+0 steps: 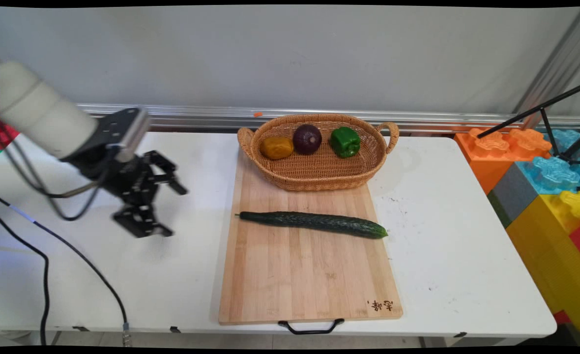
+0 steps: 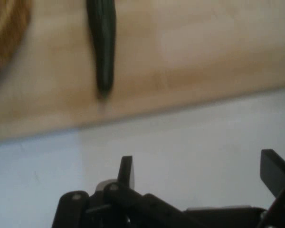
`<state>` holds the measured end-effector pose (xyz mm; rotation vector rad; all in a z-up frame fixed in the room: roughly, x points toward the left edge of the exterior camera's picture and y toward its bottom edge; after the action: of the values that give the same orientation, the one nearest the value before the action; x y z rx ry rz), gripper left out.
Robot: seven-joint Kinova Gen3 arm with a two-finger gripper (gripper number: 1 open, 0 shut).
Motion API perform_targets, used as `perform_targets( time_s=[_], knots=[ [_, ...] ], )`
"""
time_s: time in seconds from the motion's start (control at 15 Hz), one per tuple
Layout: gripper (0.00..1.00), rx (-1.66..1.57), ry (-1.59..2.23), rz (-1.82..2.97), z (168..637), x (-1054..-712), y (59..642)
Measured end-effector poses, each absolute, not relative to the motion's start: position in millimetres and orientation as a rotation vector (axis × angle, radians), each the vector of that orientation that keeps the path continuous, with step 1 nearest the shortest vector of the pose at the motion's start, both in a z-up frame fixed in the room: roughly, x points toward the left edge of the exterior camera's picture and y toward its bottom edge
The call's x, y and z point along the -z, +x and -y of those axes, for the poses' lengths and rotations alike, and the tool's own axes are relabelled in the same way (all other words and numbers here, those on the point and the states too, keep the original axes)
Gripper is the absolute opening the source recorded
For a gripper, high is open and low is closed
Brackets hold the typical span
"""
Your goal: Pick up the cucumber from the cutting board
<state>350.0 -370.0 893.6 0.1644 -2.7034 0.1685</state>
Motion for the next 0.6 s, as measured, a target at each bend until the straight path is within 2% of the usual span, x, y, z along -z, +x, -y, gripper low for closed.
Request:
perform_targets(
  time_s=[0.6],
  knots=[
    [1.0,-0.243,0.075,2.628,432,-857,222]
  ],
)
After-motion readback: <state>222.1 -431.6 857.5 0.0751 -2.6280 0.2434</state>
